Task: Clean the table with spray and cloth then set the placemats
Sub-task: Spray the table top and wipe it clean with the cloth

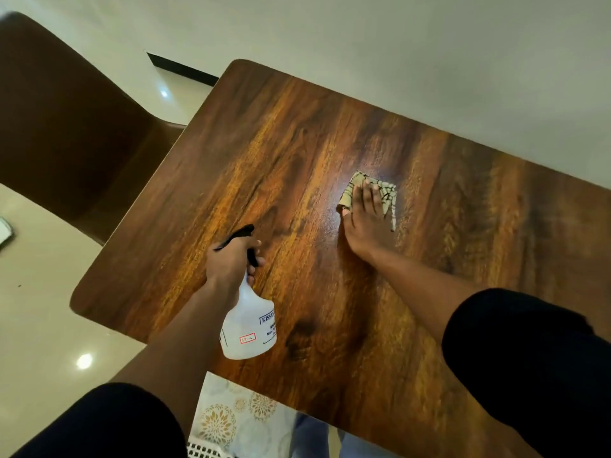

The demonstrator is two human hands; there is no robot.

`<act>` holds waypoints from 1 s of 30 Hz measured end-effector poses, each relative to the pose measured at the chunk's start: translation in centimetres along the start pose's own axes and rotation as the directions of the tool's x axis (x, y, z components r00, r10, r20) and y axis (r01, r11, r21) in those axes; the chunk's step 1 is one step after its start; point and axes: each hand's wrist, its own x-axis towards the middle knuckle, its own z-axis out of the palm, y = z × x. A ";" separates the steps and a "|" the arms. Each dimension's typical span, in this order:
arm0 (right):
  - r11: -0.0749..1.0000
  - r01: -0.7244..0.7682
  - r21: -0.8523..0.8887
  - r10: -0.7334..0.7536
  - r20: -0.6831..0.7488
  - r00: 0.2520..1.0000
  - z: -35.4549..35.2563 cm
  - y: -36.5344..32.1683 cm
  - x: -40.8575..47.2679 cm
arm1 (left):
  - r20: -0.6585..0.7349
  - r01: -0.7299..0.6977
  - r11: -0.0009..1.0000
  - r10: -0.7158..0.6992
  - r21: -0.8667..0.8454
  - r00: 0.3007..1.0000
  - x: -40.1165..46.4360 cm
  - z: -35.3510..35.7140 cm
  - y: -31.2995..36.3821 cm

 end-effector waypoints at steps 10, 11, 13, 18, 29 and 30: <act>0.843 0.532 -0.086 -0.522 0.109 0.846 6.3 -14.0 -1.7 | -0.092 -0.006 0.999 0.002 -0.047 0.996 1.5 -4.0 1.5; 0.794 0.598 -0.108 -0.586 0.125 0.800 6.8 -15.0 -1.6 | -0.109 -0.017 0.999 0.012 -0.044 0.994 1.9 -4.7 1.8; 0.680 0.713 -0.172 -0.699 0.144 0.701 7.5 -16.0 -0.7 | -0.134 -0.026 0.999 0.022 -0.025 0.991 2.7 -5.6 2.5; 0.532 0.812 -0.239 -0.786 0.217 0.579 6.1 -17.5 4.4 | -0.128 0.003 1.000 -0.003 0.003 0.992 5.2 -6.2 4.6; 0.947 0.292 -0.137 -0.291 0.030 0.956 -1.8 -14.8 17.6 | -0.022 0.003 1.000 -0.004 -0.022 1.000 9.8 -4.8 9.9; 0.962 0.247 -0.119 -0.246 0.017 0.969 -2.0 -14.8 18.4 | -0.030 0.002 0.999 -0.003 -0.040 1.000 10.3 -5.3 10.4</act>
